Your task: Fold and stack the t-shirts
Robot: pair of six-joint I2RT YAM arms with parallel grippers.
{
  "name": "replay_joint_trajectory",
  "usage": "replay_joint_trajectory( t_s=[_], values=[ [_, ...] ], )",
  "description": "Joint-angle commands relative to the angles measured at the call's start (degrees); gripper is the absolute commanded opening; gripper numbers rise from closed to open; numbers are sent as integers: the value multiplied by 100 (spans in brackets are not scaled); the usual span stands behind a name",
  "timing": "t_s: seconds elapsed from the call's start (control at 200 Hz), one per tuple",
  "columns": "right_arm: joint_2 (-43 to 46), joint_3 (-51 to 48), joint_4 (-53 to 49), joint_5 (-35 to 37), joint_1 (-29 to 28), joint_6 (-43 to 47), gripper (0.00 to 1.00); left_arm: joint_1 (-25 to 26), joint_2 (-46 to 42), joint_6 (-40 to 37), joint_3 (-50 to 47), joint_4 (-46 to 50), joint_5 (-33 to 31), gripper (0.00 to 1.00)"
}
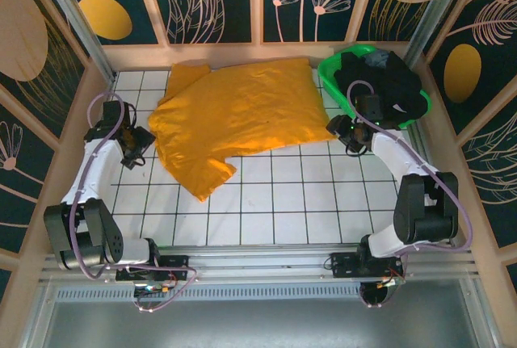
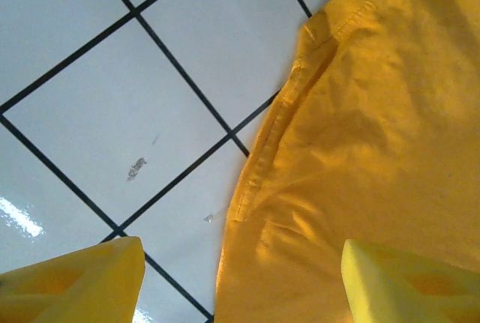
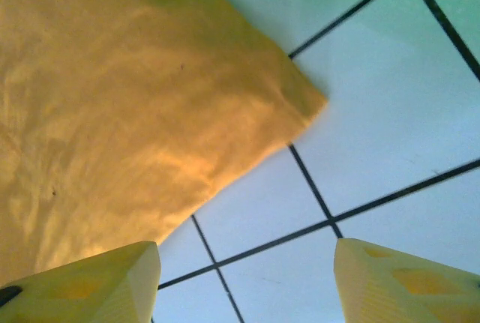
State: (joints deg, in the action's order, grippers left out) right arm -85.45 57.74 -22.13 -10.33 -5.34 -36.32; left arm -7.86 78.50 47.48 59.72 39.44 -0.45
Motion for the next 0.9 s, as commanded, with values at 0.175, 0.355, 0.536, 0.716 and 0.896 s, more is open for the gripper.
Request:
replay_joint_trajectory(
  t_s=[0.175, 0.355, 0.536, 0.716, 0.896],
  values=[
    [197, -63, -309, 668, -168, 377, 61, 1432, -103, -33, -1071, -196, 713, 53],
    [272, -75, -353, 749, -253, 424, 60, 2892, 176, -170, -1772, -5, 706, 54],
    [306, -58, -421, 793, -418, 410, 60, 3070, 392, -138, -1951, -470, 730, 61],
    [328, -113, -441, 830, -450, 428, 59, 3165, 1053, -29, -1859, -1007, 614, 56],
    [355, -248, -416, 982, -450, 435, 58, 3203, 1248, 63, -1812, -974, 386, 3]
  ],
)
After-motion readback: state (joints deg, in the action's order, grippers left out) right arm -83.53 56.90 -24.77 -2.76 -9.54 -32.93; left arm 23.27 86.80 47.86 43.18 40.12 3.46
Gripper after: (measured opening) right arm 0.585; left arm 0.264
